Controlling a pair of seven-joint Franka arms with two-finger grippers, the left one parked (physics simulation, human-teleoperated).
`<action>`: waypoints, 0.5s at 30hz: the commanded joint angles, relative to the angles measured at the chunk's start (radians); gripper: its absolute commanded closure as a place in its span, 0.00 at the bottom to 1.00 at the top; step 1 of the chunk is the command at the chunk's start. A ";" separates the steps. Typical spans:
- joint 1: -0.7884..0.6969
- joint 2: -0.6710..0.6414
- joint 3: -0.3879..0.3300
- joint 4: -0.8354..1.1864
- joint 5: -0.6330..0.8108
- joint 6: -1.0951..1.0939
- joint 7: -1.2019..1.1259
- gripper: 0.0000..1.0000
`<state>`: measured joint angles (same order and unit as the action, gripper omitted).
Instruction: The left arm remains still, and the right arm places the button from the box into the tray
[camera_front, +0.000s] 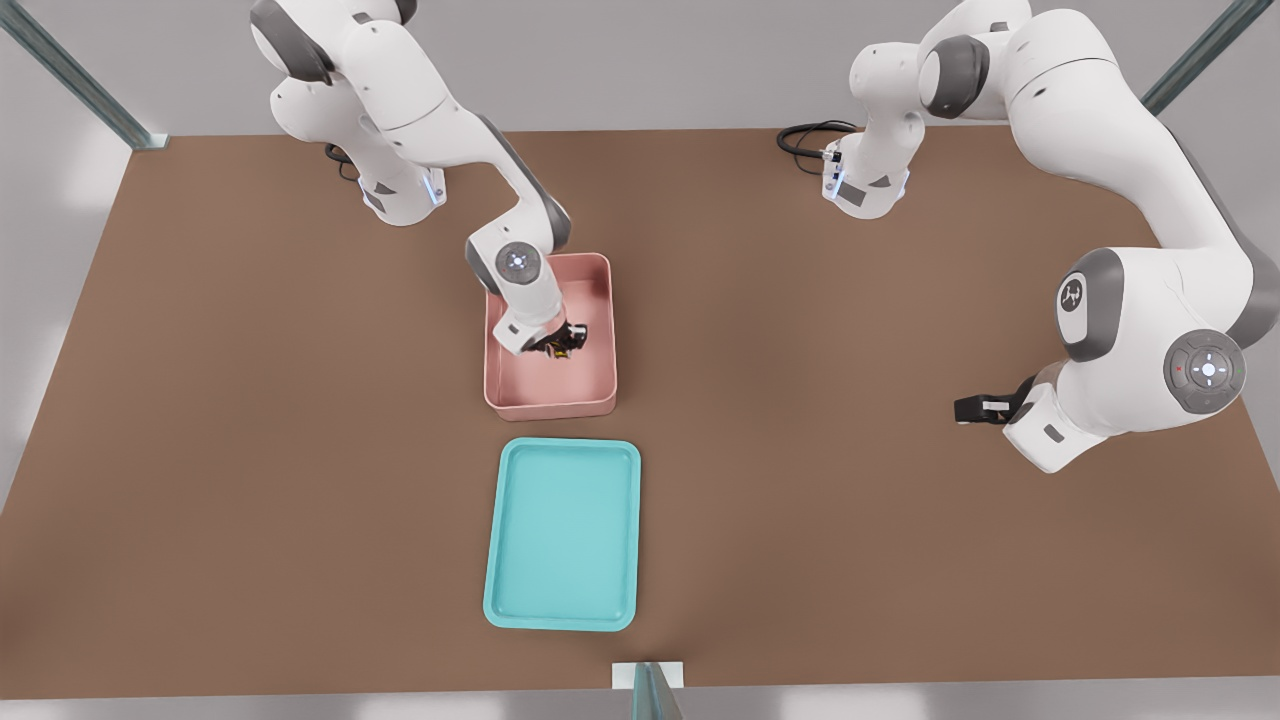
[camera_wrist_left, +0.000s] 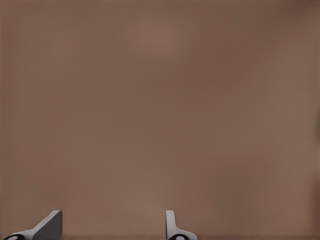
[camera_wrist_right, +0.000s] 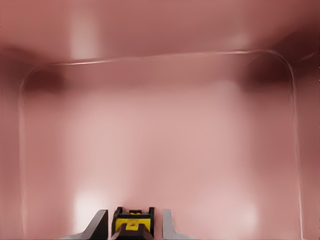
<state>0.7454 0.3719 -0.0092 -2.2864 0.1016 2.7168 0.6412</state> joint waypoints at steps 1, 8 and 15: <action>0.000 -0.002 -0.002 0.001 0.001 -0.003 0.009 0.52; 0.008 0.002 0.002 -0.018 0.001 -0.017 -0.040 0.49; 0.003 -0.027 -0.021 0.030 0.010 -0.135 -0.032 0.55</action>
<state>0.7484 0.3507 -0.0278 -2.2638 0.1119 2.6481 0.6224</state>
